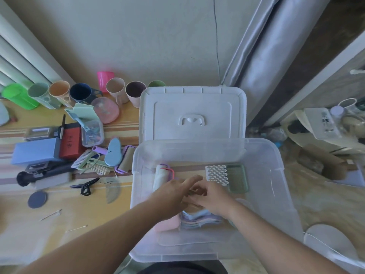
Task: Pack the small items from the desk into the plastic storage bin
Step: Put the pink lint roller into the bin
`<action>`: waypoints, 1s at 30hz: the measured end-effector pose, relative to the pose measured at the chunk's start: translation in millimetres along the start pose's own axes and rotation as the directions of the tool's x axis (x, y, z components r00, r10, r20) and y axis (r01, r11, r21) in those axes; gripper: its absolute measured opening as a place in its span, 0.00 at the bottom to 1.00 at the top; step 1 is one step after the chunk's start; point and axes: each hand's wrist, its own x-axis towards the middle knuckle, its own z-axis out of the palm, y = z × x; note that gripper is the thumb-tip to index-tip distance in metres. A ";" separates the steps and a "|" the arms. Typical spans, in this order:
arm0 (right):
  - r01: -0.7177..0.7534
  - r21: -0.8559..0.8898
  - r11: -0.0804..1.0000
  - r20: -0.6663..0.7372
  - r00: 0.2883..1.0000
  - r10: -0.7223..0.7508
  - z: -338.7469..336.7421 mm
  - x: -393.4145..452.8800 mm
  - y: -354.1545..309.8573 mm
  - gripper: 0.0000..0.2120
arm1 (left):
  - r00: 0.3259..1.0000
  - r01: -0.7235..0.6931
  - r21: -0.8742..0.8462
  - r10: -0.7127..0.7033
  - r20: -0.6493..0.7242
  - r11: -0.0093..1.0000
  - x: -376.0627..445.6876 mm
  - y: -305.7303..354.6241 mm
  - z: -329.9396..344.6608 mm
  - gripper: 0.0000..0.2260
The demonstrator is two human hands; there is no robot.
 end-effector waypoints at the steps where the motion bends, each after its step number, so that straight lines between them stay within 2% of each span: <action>1: -0.027 -0.049 0.998 -0.031 0.999 0.025 1.9 0.0 3.9 0.08 | 0.999 0.011 0.016 -0.012 0.038 1.000 -3.5 -1.4 2.1 0.36; 4: -0.085 -0.186 0.979 -0.098 0.993 0.067 4.3 5.2 14.0 0.09 | 0.989 0.106 0.155 -0.120 0.082 0.982 -17.2 -9.3 7.2 0.38; 7: -0.033 -0.448 0.893 -0.077 0.997 -0.002 13.9 11.9 17.6 0.09 | 0.974 0.208 0.274 -0.225 0.033 0.939 -28.7 -18.3 6.9 0.31; 9: 0.003 -0.538 0.843 -0.041 0.999 -0.030 21.8 15.3 18.9 0.10 | 0.971 0.214 0.307 -0.237 0.041 0.927 -34.4 -20.6 8.8 0.29; 12: 0.006 -0.508 0.861 -0.040 0.999 -0.030 23.9 18.6 20.9 0.16 | 0.972 0.190 0.417 -0.230 0.047 0.889 -38.6 -17.0 13.6 0.29; 16: -0.023 -0.468 0.883 -0.115 0.993 -0.034 19.1 19.6 24.2 0.17 | 0.982 0.152 0.630 -0.190 -0.007 0.761 -44.2 -7.5 12.8 0.24; 20: 0.037 -0.450 0.892 -0.059 0.996 -0.071 27.2 20.2 21.0 0.18 | 0.983 0.163 0.666 -0.174 -0.051 0.728 -61.5 -10.9 -7.4 0.13; 24: 0.082 -0.395 0.915 0.019 0.997 -0.081 41.2 25.8 13.7 0.12 | 1.000 0.009 0.679 -0.025 0.013 0.734 -87.4 -26.7 -24.4 0.11; 27: 0.101 -0.450 0.887 -0.017 0.992 -0.122 46.1 29.1 9.0 0.10 | 0.997 -0.071 0.661 0.067 0.031 0.747 -96.3 -32.7 -29.0 0.12; 30: 0.116 -0.416 0.902 -0.117 0.977 -0.180 45.9 30.3 -0.6 0.11 | 0.985 -0.101 0.642 0.167 -0.042 0.760 -97.4 -34.5 -30.9 0.13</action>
